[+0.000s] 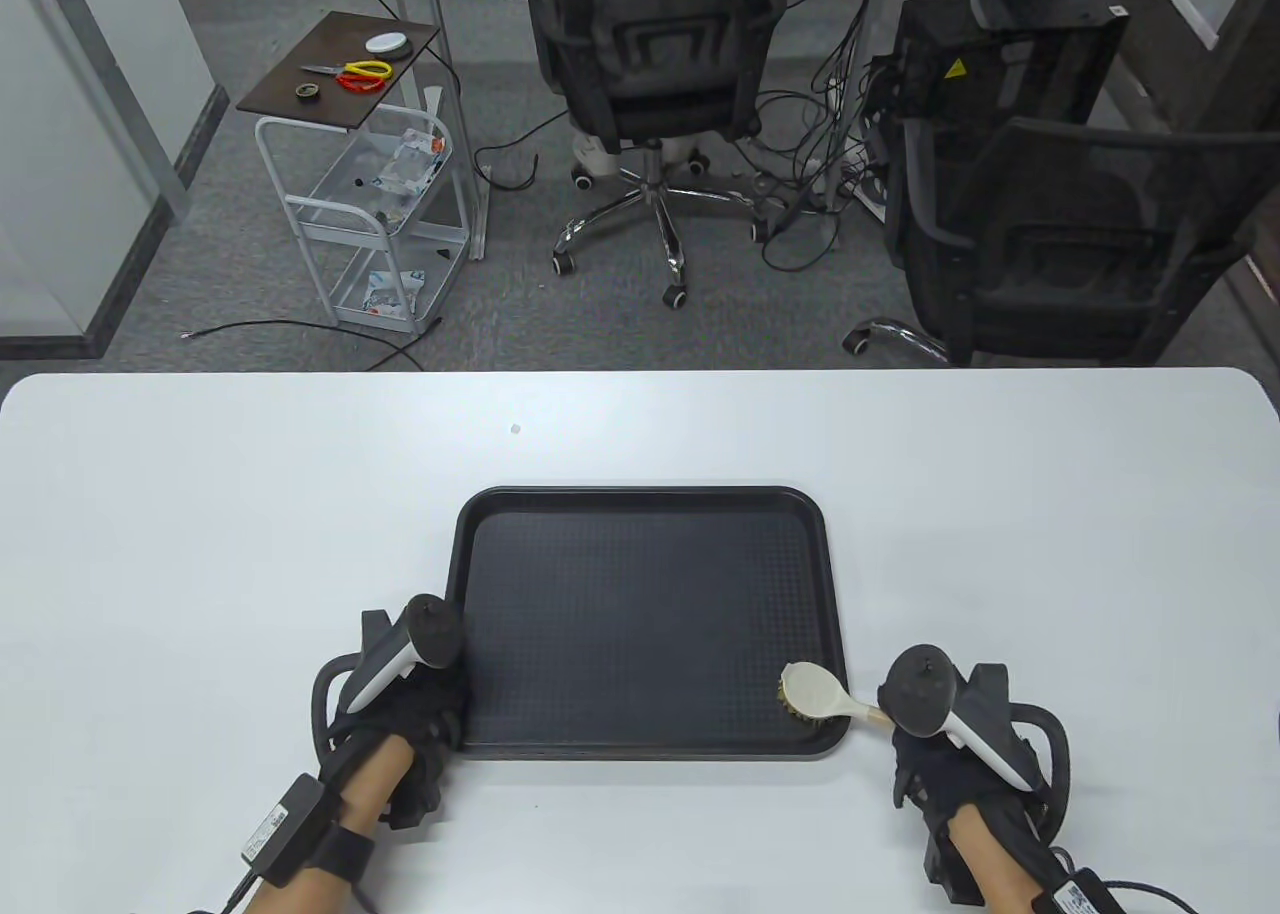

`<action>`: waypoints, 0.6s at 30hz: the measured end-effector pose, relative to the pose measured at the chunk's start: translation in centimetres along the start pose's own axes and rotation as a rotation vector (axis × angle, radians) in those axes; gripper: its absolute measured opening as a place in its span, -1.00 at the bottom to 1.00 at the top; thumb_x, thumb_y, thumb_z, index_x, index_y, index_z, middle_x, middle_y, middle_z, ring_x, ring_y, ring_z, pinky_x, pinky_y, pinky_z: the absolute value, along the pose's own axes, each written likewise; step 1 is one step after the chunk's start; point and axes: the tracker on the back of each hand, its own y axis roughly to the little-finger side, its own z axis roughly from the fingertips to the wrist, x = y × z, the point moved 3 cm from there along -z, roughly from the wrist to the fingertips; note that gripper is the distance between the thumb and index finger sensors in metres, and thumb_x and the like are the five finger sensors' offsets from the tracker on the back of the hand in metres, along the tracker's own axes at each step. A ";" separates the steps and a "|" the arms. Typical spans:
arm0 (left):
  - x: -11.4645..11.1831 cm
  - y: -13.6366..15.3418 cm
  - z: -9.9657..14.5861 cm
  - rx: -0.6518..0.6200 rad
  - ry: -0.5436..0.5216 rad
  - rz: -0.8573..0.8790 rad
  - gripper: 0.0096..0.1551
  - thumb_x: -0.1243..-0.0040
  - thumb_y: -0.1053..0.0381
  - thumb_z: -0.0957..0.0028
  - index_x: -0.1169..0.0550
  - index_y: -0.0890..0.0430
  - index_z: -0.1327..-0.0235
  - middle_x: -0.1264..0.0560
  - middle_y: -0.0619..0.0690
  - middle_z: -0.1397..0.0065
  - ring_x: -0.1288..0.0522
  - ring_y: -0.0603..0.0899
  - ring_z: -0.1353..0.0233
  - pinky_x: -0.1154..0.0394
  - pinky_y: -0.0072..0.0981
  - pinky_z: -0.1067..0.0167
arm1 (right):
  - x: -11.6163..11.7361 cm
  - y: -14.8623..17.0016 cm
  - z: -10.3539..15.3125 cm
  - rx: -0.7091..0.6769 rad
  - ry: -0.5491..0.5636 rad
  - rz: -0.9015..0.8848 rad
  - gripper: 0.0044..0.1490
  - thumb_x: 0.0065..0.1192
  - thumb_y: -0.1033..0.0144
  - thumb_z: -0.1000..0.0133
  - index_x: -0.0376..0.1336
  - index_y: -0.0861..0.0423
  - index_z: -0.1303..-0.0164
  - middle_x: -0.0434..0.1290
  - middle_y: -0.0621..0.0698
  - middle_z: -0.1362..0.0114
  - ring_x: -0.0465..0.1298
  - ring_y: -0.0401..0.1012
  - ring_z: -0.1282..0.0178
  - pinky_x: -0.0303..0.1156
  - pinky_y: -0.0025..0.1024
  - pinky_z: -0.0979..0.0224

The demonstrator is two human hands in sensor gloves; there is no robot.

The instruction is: Scrub the tray with pot brush

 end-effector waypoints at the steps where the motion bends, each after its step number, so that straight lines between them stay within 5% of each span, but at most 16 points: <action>1: 0.0 0.0 0.0 0.001 0.000 -0.001 -0.09 -0.10 -0.15 -0.06 0.10 -0.12 -0.52 -0.36 -0.02 -0.17 -0.38 0.12 -0.17 -0.07 0.16 -0.54 | -0.4 -0.5 0.1 -0.019 0.020 0.003 -0.36 0.33 0.34 -0.07 0.31 -0.09 -0.42 0.41 0.09 -0.44 0.52 -0.02 -0.25 0.42 0.04 -0.31; 9: 0.1 0.0 0.0 -0.002 -0.011 0.005 -0.10 -0.12 -0.14 -0.05 0.07 -0.11 -0.52 -0.38 -0.01 -0.16 -0.40 0.12 -0.16 -0.09 0.15 -0.54 | -3.3 -3.3 1.7 -0.203 0.255 -0.278 -0.31 0.29 0.26 -0.09 0.22 -0.09 -0.48 0.38 0.05 -0.45 0.51 -0.07 -0.23 0.43 -0.02 -0.29; 18: 0.1 0.1 0.0 0.009 -0.022 0.003 -0.10 -0.13 -0.15 -0.05 0.06 -0.13 -0.52 -0.40 -0.02 -0.12 -0.42 0.12 -0.13 -0.12 0.15 -0.52 | -1.6 -3.7 2.2 -0.320 0.419 -0.414 -0.28 0.27 0.23 -0.08 0.17 -0.10 -0.51 0.34 0.02 -0.46 0.48 -0.10 -0.26 0.41 -0.04 -0.34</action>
